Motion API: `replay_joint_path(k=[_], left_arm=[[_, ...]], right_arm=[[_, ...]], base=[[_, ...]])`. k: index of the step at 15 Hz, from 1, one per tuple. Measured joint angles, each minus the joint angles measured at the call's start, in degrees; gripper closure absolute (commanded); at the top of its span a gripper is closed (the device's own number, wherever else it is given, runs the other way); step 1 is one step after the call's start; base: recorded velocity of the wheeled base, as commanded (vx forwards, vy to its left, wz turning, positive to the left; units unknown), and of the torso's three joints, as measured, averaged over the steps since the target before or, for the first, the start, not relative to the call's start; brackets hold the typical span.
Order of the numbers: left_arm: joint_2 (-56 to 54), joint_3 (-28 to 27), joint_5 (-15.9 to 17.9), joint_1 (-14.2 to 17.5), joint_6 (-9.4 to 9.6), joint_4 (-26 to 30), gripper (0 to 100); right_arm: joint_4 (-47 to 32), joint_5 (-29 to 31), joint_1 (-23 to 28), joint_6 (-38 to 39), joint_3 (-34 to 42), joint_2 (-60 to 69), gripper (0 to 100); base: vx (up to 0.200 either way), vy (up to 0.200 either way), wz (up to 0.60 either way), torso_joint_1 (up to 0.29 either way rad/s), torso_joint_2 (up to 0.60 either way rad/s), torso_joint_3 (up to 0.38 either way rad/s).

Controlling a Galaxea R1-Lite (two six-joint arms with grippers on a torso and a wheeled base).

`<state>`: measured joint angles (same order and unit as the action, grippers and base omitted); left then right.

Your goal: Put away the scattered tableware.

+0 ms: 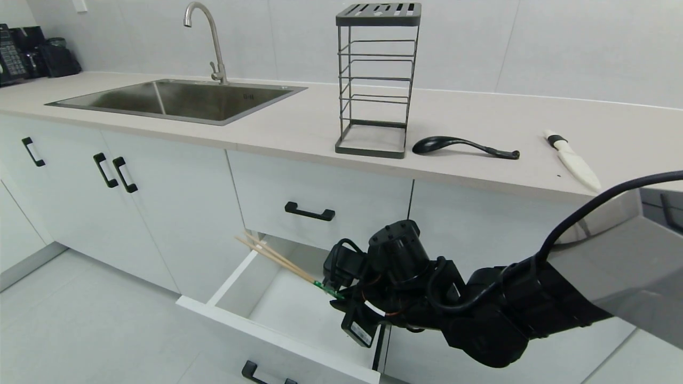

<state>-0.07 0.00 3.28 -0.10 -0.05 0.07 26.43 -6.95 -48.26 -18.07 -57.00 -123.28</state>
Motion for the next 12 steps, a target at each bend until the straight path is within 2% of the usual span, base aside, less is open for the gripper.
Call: replay_joint_path(k=[4,12], left_arm=[[0.00,0.00,0.00,0.00,-0.02,0.04,0],[0.00,0.00,0.00,0.00,0.00,0.02,0]], right_arm=[[-0.11,0.09,0.33,-0.11,-2.47,-1.24,100],[-0.62,0.11,1.46,-0.27,-6.75,-5.24,100]], base=[[0.000,0.000,0.00,-0.015,0.15,0.040],[0.000,0.000,0.00,-0.001,0.00,0.006]])
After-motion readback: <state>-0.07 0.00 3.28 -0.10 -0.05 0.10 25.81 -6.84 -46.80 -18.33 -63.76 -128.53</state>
